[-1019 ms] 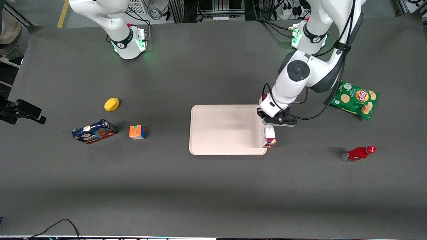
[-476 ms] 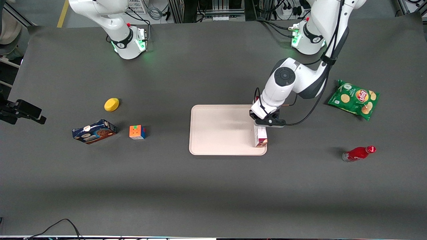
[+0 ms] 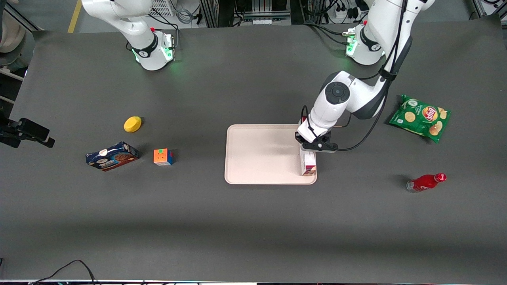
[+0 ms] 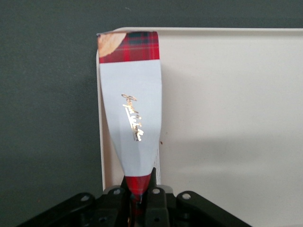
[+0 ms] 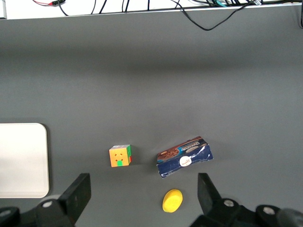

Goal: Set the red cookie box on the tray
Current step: 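Raise the left gripper and withdraw it from the standing box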

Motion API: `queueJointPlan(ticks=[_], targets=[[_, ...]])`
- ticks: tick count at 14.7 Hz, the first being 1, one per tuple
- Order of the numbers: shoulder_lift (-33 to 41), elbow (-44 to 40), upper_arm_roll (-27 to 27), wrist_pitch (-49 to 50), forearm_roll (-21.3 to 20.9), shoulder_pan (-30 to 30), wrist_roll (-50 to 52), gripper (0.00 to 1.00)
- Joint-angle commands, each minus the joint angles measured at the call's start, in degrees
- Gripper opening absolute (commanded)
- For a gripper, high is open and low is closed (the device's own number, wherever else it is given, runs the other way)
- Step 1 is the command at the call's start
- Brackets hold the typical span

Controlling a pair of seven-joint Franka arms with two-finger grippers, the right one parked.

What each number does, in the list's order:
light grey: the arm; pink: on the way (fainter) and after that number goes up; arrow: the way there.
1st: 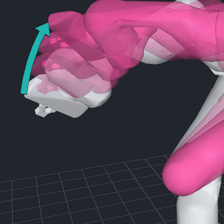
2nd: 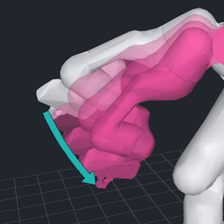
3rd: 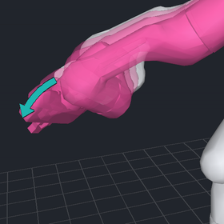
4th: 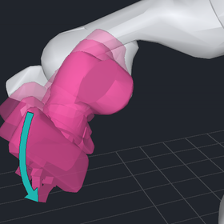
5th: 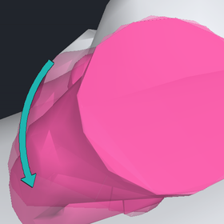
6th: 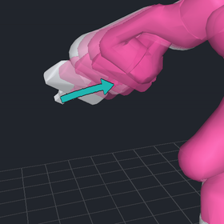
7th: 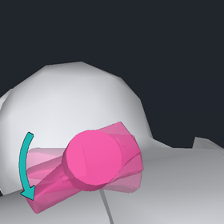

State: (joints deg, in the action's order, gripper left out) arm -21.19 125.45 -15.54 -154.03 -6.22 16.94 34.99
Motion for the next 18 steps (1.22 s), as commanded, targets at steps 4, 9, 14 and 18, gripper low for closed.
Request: queueJointPlan(ticks=[4,9,14,18], targets=[[-1.2,-1.5,0.8,-1.0,-1.3,0.7,1.8,0.99],[1.0,-6.4,1.0,6.0,-1.3,0.5,1.5,1.0],[5.2,-21.9,4.2,30.0,-0.3,-1.3,-6.4,1.0],[10.6,-24.0,8.9,32.1,2.2,-3.8,-13.2,1.0]])
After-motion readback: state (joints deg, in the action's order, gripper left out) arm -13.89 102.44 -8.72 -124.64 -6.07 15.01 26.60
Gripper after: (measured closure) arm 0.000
